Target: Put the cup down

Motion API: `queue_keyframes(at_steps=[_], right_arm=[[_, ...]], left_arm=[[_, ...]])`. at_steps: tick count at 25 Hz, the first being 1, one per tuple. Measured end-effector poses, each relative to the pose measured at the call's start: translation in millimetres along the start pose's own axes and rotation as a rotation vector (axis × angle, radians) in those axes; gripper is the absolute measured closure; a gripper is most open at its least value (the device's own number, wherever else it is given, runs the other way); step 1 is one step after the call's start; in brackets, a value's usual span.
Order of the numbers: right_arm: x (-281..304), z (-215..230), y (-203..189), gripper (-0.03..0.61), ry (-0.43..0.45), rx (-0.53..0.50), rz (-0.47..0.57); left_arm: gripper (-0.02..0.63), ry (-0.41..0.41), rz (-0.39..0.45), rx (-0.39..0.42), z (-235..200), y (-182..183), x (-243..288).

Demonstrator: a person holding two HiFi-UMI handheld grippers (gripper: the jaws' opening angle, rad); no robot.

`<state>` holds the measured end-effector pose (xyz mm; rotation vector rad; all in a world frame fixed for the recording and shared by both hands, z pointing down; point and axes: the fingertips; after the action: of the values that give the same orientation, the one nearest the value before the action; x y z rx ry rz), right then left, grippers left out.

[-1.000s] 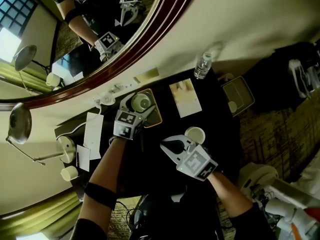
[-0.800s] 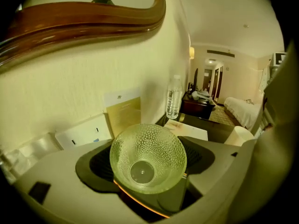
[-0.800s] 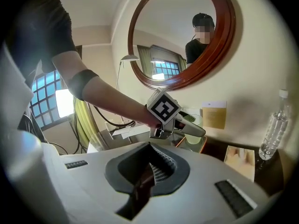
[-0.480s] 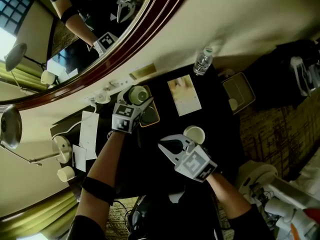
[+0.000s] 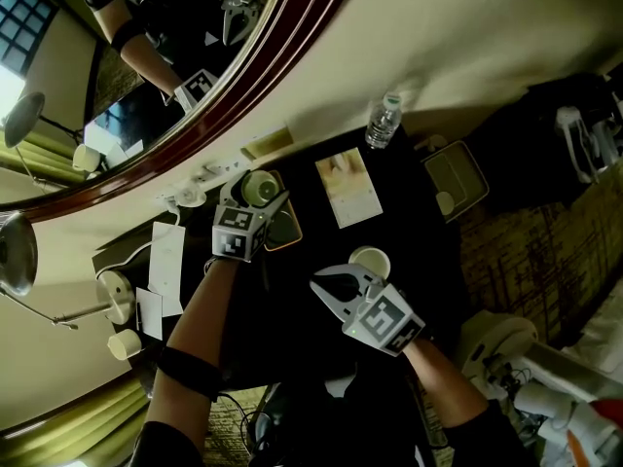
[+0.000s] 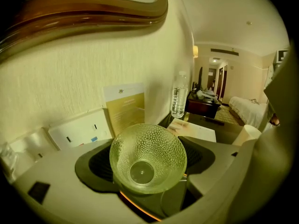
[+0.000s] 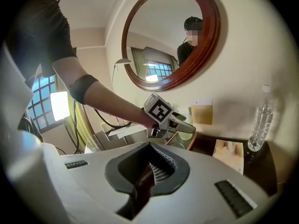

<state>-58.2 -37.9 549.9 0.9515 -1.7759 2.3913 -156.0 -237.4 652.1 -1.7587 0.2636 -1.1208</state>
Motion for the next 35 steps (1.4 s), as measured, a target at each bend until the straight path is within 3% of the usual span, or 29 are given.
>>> queue_keyframes(at_steps=[6, 15, 26, 29, 35], right_arm=[[-2.8, 1.6, 0.7, 0.563, -0.010, 0.001, -0.001], [-3.2, -1.8, -2.2, 0.563, -0.001, -0.003, -0.006], [-26.1, 3.6, -5.1, 0.563, -0.047, -0.009, -0.076], [-35.3, 5.3, -0.8, 0.563, -0.057, -0.021, -0.076], [-55.8, 11.0, 15.5, 0.563, -0.079, -0.026, -0.088]], left_arm=[[0.113, 0.013, -0.003, -0.028, -2.1, -1.8, 0.8], [0.103, 0.043, 0.019, 0.008, -5.9, 7.7, -12.5], [0.109, 0.018, 0.017, -0.002, 42.5, 34.7, -72.4], [0.163, 0.020, 0.021, -0.015, 59.0, 37.1, -99.0], [0.355, -0.001, 0.080, -0.053, 98.5, 44.8, -145.7]])
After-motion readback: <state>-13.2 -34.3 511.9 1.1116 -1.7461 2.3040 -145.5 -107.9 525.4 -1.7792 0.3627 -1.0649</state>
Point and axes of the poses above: the fingertips, and each gripper's own axes: x forward along the fingers, z to its right, y out of its top, and after that the axes turned 10 degrees about -y, right-handed
